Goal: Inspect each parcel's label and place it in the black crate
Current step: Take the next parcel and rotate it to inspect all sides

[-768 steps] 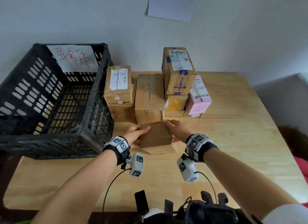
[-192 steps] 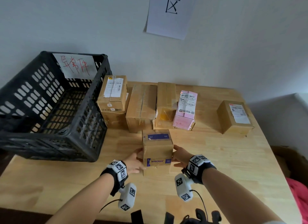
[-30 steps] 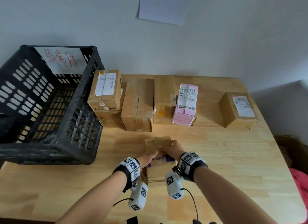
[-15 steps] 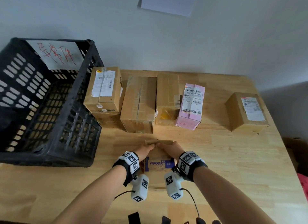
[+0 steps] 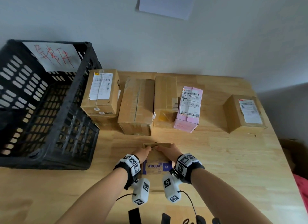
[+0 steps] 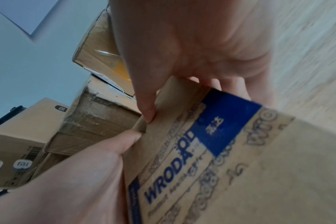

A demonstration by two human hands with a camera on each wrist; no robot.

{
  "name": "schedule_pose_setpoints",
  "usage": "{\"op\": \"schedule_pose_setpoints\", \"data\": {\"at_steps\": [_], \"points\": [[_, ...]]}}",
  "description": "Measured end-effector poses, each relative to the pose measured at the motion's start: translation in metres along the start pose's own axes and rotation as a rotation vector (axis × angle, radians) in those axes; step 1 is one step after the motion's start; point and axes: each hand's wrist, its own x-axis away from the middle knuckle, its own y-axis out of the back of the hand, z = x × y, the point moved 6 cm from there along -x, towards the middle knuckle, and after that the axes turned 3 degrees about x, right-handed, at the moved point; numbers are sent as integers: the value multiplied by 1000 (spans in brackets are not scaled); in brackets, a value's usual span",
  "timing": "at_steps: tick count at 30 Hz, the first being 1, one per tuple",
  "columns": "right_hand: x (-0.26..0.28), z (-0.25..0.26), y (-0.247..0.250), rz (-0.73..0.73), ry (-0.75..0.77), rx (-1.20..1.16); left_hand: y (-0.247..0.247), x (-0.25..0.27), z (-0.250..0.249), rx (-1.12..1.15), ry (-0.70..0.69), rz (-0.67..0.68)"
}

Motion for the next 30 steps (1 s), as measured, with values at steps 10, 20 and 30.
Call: {"op": "schedule_pose_setpoints", "data": {"at_steps": [10,20,30], "points": [[39,-36,35,131,43,-378,5,36,24,512,45,160],[102,-21,11,511,264,-620,11,80,19,780,-84,137],[142,-8,15,570,434,-547,24,120,16,955,-155,90]]}}
